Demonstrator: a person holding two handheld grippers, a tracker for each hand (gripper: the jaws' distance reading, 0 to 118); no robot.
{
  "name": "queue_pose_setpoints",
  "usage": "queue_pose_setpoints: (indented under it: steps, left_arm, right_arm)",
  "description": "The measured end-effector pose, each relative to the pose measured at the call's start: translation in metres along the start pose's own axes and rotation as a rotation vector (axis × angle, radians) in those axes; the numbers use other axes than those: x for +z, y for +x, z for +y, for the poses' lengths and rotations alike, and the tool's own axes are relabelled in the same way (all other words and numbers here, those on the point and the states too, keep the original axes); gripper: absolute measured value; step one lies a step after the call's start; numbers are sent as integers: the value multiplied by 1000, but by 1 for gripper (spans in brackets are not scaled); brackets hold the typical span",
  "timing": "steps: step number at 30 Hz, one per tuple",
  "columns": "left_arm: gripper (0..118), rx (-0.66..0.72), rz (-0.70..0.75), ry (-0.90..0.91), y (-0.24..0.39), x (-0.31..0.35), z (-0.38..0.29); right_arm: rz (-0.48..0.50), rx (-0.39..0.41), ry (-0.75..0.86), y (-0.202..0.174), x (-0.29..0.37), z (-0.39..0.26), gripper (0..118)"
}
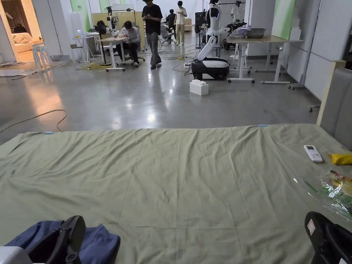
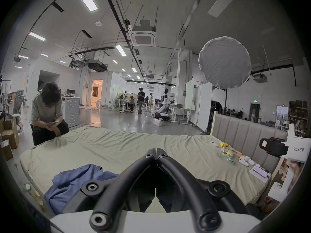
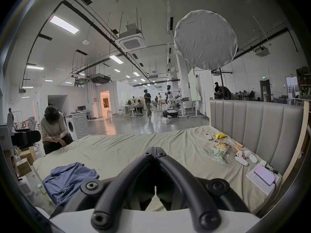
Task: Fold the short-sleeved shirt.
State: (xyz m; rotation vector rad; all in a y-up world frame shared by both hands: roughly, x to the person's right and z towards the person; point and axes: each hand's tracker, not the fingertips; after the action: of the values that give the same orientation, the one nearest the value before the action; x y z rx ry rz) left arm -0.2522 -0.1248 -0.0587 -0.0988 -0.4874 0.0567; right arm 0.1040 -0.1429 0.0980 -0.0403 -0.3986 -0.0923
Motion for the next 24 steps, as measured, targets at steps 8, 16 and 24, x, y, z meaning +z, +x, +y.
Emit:
queue_pose_setpoints:
  steps: [8, 16, 24]
  left_arm:
    - [0, -31, 32, -51, -34, 7, -1]
    - [77, -2, 122, -279, -106, -22, -23]
    - [78, 3, 146, -538, -178, -123, -108]
  right_arm:
    - [30, 30, -24, -2, 4, -9, 0]
    - [37, -17, -129, -1, -7, -35, 0]
    - [23, -30, -254, -4, -21, -58, 0]
